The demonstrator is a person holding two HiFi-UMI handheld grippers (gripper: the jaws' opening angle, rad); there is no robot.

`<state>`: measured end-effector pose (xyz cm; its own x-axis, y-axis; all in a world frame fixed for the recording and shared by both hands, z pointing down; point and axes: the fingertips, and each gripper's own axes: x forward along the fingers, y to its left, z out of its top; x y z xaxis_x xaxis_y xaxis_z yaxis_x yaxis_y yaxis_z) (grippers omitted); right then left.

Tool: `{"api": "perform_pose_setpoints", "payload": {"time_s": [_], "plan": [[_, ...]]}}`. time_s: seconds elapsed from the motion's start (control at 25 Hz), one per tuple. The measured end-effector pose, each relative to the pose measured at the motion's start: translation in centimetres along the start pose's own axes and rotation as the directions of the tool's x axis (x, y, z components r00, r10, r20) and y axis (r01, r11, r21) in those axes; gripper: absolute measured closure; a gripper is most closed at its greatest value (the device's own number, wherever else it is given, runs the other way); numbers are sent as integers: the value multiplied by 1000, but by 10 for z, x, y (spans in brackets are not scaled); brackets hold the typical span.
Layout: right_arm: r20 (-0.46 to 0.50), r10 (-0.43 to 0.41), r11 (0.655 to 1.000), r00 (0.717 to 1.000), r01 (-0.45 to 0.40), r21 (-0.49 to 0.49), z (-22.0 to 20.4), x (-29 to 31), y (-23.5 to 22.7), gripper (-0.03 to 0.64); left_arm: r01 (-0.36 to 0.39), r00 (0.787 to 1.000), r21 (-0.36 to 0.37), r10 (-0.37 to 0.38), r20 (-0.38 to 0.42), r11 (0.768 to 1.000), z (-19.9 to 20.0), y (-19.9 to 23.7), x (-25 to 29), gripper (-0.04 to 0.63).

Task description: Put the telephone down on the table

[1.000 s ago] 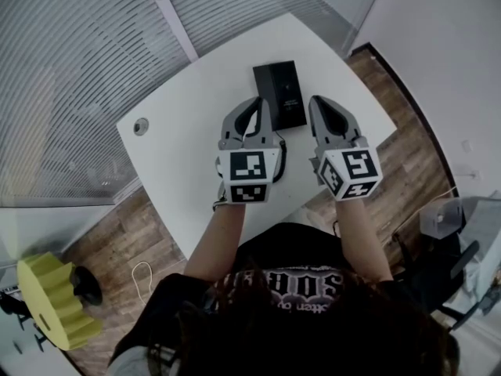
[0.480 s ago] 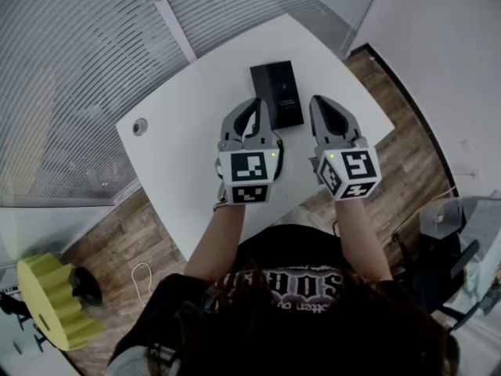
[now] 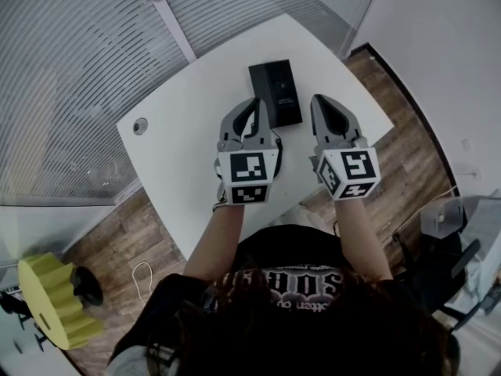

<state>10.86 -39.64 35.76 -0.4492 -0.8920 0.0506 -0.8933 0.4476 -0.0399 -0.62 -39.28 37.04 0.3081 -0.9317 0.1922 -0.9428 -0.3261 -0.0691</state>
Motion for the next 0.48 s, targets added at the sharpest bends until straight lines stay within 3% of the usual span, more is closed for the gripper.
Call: {"api": "perform_pose_setpoints", "payload": {"time_s": [0.48], "plan": [[-4,-4,1000,1000,4,-8,-2,-1,0,589,1,1000,-3,-1,-6,1000,-3,-1,-1,592]]}}
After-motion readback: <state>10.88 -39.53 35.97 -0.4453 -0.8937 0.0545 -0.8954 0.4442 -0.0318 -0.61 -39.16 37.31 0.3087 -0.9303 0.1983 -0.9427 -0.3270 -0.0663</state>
